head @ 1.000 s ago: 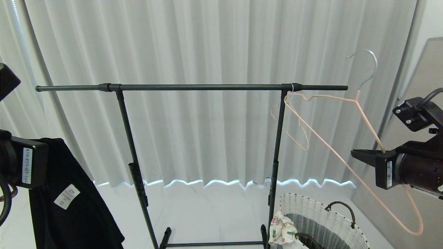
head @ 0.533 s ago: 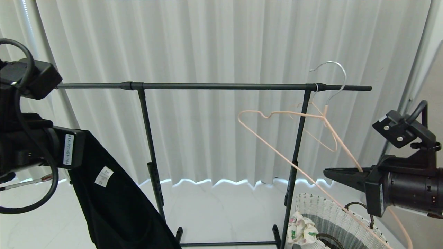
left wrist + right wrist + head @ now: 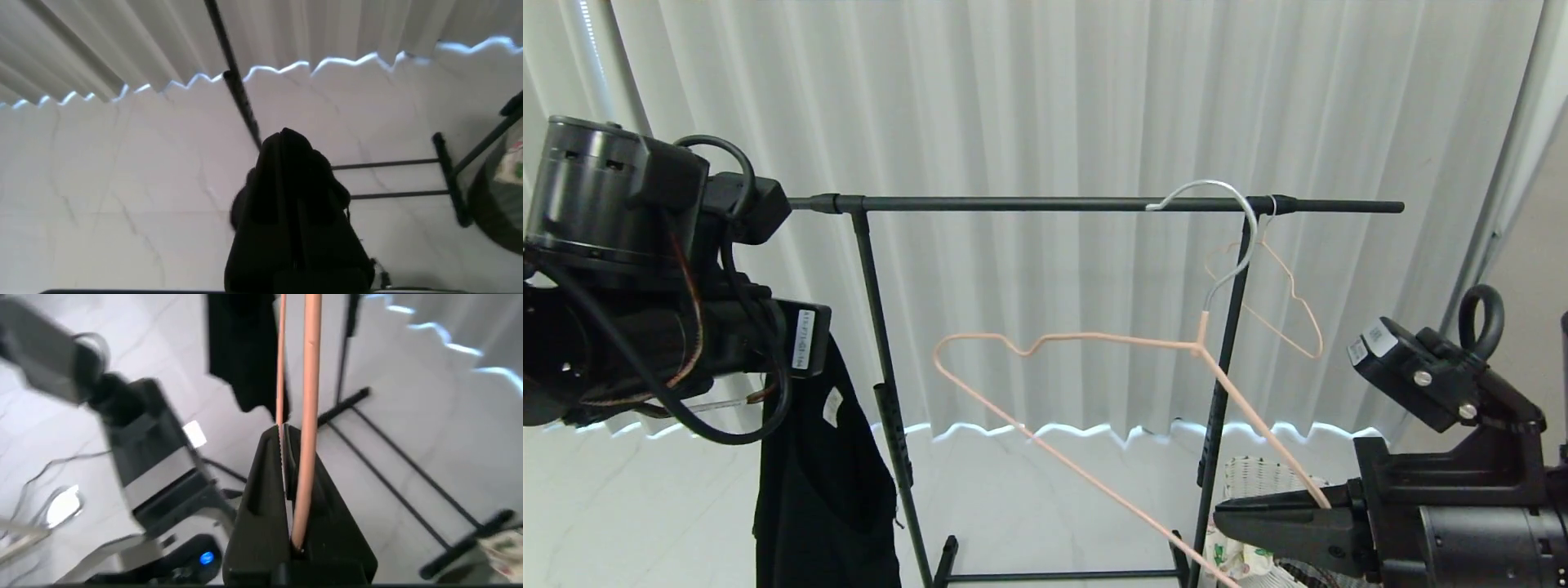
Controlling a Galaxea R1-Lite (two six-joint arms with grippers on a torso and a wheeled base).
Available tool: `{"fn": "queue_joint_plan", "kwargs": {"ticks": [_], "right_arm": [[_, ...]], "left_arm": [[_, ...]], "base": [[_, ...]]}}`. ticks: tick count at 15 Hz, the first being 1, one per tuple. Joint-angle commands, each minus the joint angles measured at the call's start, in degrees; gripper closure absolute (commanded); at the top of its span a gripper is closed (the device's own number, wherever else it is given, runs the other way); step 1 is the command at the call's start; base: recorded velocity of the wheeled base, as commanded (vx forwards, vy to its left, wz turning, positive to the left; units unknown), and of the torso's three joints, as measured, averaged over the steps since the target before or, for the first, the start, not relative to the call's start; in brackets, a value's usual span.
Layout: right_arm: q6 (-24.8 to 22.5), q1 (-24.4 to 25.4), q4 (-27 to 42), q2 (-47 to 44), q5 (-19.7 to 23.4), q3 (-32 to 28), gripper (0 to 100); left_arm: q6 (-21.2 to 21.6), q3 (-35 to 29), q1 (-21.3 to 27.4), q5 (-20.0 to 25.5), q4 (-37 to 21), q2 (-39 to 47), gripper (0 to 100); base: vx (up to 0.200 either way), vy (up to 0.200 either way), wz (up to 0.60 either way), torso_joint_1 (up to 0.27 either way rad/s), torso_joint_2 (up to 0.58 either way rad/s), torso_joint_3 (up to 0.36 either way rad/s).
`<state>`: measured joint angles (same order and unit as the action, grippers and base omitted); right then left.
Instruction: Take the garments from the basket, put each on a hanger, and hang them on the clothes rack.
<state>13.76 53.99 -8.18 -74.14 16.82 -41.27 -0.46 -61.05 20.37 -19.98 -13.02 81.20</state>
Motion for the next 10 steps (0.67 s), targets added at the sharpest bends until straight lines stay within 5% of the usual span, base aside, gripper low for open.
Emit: {"fn": "queue_joint_plan", "kwargs": {"ticks": [1, 5, 10], "right_arm": [[0.12, 1.82, -0.70, -1.71, 0.40, -0.13, 100], [1.71, 1.82, -7.29, -6.19, 0.58, -0.57, 100], [1.79, 1.82, -7.29, -7.86, 0.76, -2.42, 100]], "left_arm": [[-1.73, -2.14, 1.16, -0.06, -0.08, 3.26, 100], [-5.95, -5.75, 4.94, -0.06, -0.08, 4.49, 100], [-7.01, -6.27, 4.59, -0.32, -0.08, 5.72, 100]], "base": [[0.000, 0.000, 0.00, 0.000, 0.00, 0.000], [0.000, 0.000, 0.00, 0.000, 0.00, 0.000], [0.000, 0.000, 0.00, 0.000, 0.00, 0.000]]}}
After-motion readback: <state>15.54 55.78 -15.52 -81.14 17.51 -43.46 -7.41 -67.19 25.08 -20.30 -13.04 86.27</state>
